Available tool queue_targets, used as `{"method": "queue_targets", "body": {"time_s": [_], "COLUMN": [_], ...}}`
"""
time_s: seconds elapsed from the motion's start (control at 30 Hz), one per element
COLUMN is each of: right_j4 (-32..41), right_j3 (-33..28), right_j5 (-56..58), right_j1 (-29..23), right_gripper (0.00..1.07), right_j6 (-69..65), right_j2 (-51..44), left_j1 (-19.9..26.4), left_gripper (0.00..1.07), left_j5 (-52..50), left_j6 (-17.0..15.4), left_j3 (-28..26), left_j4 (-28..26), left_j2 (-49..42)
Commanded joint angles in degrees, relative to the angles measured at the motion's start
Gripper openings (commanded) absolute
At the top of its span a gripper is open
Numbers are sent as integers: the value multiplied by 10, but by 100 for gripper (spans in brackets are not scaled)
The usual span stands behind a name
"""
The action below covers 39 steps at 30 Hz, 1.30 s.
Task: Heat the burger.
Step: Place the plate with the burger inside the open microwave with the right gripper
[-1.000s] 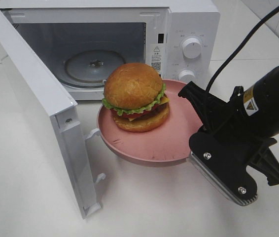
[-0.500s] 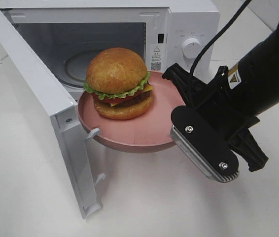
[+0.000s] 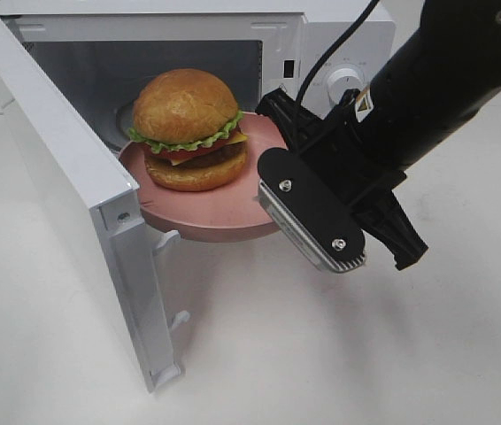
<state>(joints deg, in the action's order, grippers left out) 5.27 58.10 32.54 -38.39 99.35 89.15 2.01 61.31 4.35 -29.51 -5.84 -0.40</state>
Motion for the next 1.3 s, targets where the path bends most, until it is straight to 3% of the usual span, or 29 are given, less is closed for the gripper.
{"method": "queue_targets", "body": {"time_s": [0.03, 1.3], "right_j4": [10, -61], "right_j3": [24, 289], "right_j5": [-34, -63], "right_j1": [1, 1], "right_gripper": [0, 0], "right_j6": [14, -17], "right_j2": [9, 257], "left_j1": [-1, -1], "left_gripper": [98, 98], "left_j5": [0, 0], "left_j6": [-4, -4], "left_j3": [0, 0], "left_j4": [-2, -2], "left_j2": [-9, -9]}}
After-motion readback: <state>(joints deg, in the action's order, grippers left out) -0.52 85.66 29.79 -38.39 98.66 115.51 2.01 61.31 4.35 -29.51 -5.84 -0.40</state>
